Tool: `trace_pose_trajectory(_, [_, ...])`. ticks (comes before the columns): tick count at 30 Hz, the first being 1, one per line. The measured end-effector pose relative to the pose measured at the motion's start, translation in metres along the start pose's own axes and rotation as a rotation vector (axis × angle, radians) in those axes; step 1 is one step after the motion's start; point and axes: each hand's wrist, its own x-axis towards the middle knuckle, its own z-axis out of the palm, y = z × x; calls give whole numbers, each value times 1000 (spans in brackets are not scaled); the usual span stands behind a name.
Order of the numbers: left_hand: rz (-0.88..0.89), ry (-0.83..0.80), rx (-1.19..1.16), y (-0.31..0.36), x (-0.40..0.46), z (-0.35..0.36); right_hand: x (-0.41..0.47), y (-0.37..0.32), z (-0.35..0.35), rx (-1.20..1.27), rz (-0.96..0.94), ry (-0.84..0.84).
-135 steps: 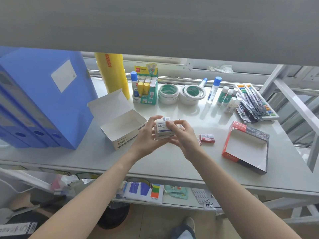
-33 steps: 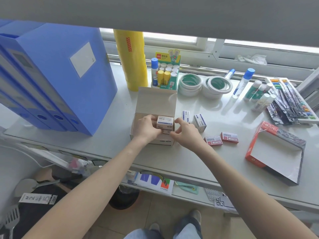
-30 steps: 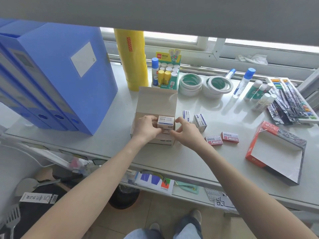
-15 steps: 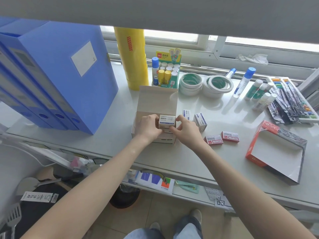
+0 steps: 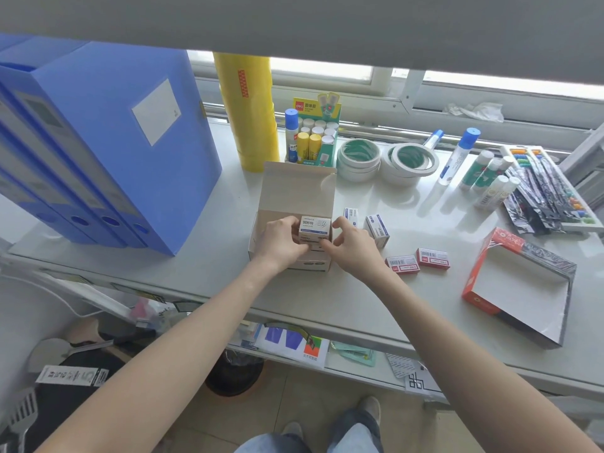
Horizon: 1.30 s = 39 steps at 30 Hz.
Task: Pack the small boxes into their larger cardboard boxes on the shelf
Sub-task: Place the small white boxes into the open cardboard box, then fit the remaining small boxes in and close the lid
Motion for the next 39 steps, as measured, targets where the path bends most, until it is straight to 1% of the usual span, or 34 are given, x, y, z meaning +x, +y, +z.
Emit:
trace_pose_trajectory(5, [-10,-19,56,1,1,-7,2,5,-5,8,23,-8])
trace_pose_trajectory(8, [8,35,78,4,-2,-18,-2,5,-12,25,-3,45])
trace_pose_trajectory(11, [82,140,78,18,-5,-28,-3,6,-25,59,-39,148])
trace_pose_trajectory(13, [190,169,45,31,-4,-28,0,11,-33,79,-65,218])
trace_pose_trajectory(16, [369,82,87,49,3,-15,7,24,-39,-17,-51,265])
trace_pose_trajectory(18, [419,-11,199,56,9,-1,8,31,-39,-99,-10,238])
trace_pose_trajectory(22, [427,-139,399,61,22,23,6,42,-35,-185,84,140])
trace_pose_trajectory(25, [405,-204,501,66,30,31,3,46,-34,-206,130,128])
trace_pose_trajectory(27, [387,-214,554,67,33,34,2,47,-34,-199,129,141])
trace_pose_trajectory(31, [393,-130,569,68,34,40,-2,50,-34,-145,125,183])
trace_pose_trajectory(33, [419,-60,489,67,34,41,-3,51,-37,-104,121,228])
trace_pose_trajectory(35, [448,18,357,66,33,41,-6,51,-43,-36,115,292])
trace_pose_trajectory(37, [464,119,251,65,28,38,-8,48,-49,74,108,347])
trace_pose_trajectory(39, [464,220,198,63,21,33,-11,43,-56,179,106,381])
